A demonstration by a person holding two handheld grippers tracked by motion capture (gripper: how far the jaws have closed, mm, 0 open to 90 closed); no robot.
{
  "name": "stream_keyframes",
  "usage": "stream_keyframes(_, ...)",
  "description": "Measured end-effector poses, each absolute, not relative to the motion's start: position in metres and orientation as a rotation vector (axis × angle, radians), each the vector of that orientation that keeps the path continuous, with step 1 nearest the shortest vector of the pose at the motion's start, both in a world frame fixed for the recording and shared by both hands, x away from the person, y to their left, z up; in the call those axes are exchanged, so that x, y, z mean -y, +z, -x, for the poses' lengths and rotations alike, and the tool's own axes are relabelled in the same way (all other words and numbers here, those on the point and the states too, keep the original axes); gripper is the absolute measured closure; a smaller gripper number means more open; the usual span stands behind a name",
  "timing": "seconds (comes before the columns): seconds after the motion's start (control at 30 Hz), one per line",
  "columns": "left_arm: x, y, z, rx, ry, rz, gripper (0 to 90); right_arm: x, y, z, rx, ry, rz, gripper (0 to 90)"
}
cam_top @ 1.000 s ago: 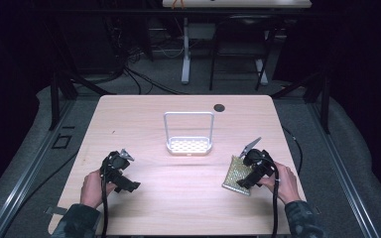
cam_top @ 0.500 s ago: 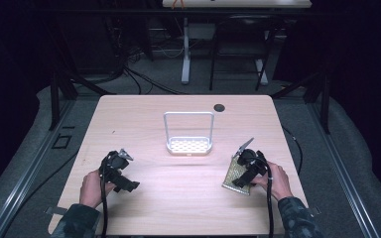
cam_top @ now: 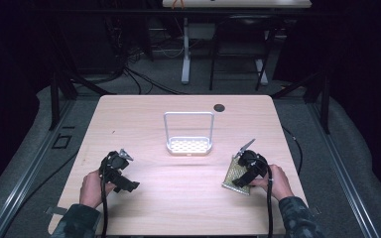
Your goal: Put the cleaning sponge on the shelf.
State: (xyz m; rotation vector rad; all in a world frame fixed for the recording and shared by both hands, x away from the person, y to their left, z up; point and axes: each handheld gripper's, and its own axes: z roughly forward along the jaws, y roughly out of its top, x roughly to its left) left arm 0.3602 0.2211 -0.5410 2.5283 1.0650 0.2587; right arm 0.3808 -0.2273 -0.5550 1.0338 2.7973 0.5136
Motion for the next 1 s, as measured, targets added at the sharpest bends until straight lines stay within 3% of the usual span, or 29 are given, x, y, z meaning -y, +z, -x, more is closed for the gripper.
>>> stream_keyframes(0.27, -0.219, -0.542, -0.361, -1.074, 0.266, -2.540, 2.3, 0.228, -0.553, -0.378, -2.784, 0.521, -1.048, 19.2)
stream_keyframes(0.33, -0.218, -0.541, -0.361, -1.071, 0.269, -2.543, 3.0, 0.230, -0.552, -0.378, -2.772, 0.540, -1.059, 24.1)
stream_keyframes(0.43, -0.218, -0.541, -0.360, -1.072, 0.275, -2.537, 3.2, 0.235, -0.551, -0.377, -2.734, 0.597, -1.095, 38.4)
stream_keyframes(0.57, -0.219, -0.541, -0.361, -1.073, 0.272, -2.534, 3.3, 0.238, -0.550, -0.375, -2.715, 0.636, -1.125, 46.4)
stream_keyframes(1.0, -0.217, -0.541, -0.363, -1.079, 0.276, -2.541, 5.2, 0.242, -0.540, -0.370, -2.640, 0.678, -1.144, 55.9)
